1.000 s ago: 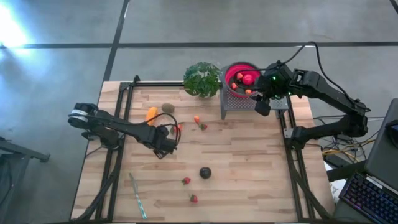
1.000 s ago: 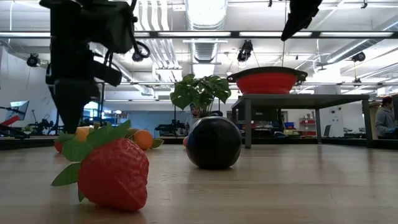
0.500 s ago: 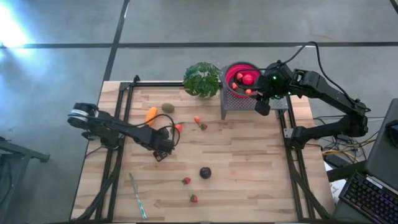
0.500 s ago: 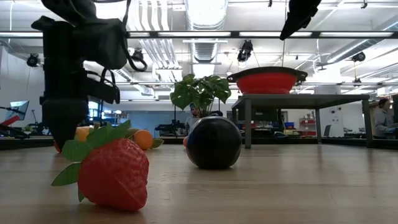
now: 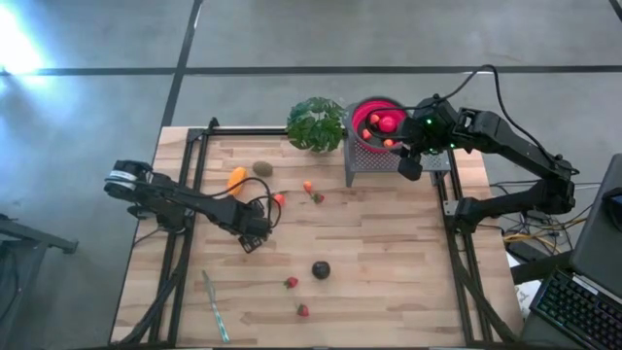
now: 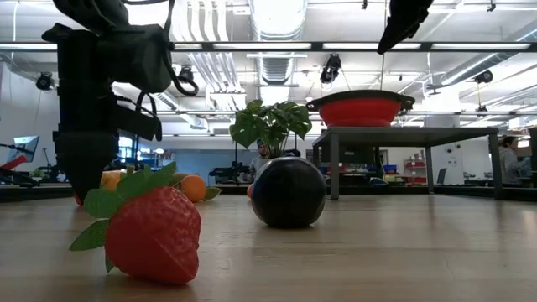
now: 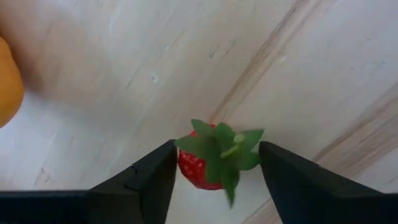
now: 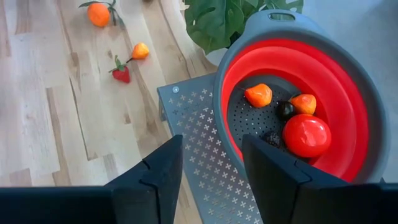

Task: Pick & Place Fruit
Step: Put the strawberry into the red strainer bowl on the shelf

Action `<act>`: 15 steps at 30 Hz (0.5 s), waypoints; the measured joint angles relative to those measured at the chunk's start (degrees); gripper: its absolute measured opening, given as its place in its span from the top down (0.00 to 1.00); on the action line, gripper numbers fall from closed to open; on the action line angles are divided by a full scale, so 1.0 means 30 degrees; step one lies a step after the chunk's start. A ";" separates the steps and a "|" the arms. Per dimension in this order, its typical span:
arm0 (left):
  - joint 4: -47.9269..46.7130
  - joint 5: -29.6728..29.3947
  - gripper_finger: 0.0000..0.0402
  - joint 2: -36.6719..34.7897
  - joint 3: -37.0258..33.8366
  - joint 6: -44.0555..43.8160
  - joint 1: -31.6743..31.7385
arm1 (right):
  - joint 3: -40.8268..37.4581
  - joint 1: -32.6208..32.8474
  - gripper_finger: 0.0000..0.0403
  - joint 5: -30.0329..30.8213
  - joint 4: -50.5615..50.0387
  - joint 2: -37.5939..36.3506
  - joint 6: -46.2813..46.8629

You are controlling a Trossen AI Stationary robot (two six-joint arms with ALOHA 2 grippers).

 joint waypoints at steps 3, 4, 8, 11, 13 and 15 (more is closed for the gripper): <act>0.0031 0.0242 0.48 0.0015 0.0000 0.0007 0.0000 | 0.0000 0.0000 0.59 0.0000 0.0000 0.0000 0.0000; 0.0038 0.0307 0.50 0.0015 -0.0006 0.0000 0.0000 | 0.0000 -0.0002 0.60 0.0000 0.0000 0.0000 0.0000; 0.0049 0.0378 0.57 0.0029 -0.0015 0.0012 0.0000 | 0.0007 0.0000 0.63 0.0000 -0.0007 0.0000 0.0000; 0.0006 0.0377 0.61 0.0029 -0.0015 0.0147 0.0000 | 0.0007 0.0000 0.65 0.0000 -0.0007 0.0000 0.0000; -0.0028 0.0361 0.62 0.0020 -0.0022 0.0219 0.0000 | 0.0007 0.0000 0.67 -0.0004 -0.0007 0.0000 -0.0006; -0.0059 0.0361 0.62 -0.0031 -0.0029 0.0222 0.0000 | 0.0007 0.0000 0.68 -0.0007 -0.0007 0.0000 -0.0007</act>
